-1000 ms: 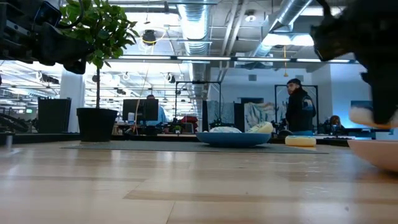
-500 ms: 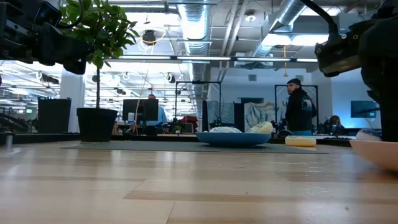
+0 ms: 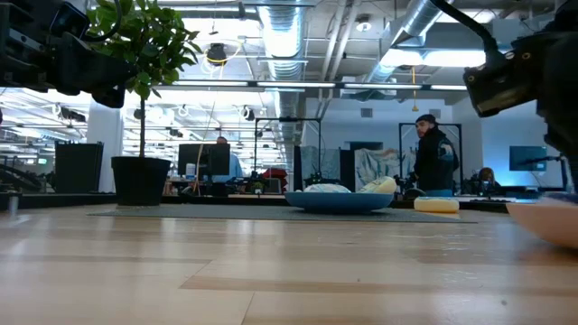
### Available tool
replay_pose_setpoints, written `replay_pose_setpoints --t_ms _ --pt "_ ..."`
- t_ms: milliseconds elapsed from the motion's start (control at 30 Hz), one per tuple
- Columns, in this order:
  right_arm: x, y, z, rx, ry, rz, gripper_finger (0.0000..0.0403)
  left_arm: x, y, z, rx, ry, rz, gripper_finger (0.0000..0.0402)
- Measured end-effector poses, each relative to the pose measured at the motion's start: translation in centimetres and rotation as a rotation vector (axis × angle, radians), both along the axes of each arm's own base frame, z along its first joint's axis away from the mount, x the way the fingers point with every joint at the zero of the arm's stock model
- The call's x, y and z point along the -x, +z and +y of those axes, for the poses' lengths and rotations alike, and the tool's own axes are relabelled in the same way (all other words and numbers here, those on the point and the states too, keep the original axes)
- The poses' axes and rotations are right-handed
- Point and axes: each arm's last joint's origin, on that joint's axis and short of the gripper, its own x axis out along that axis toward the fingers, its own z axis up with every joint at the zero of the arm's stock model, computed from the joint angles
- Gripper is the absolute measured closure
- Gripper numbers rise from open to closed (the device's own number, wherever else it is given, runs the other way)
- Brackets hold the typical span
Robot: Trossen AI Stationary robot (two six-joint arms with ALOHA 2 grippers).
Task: Pick & Place donuts
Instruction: Put the small dark blue donut on the pink plate
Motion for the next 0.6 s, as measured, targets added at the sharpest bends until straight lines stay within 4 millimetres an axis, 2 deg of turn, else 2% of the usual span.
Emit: replay_pose_setpoints --t_ms 400,600 --pt "0.0 0.0 -0.04 0.021 -0.013 -0.013 0.0243 0.0 0.0 0.0 0.0 0.0 0.0 0.0402" --pt "0.0 0.0 -0.04 0.021 -0.013 -0.014 0.022 0.0 0.01 0.0 0.0 0.0 0.0 0.0402"
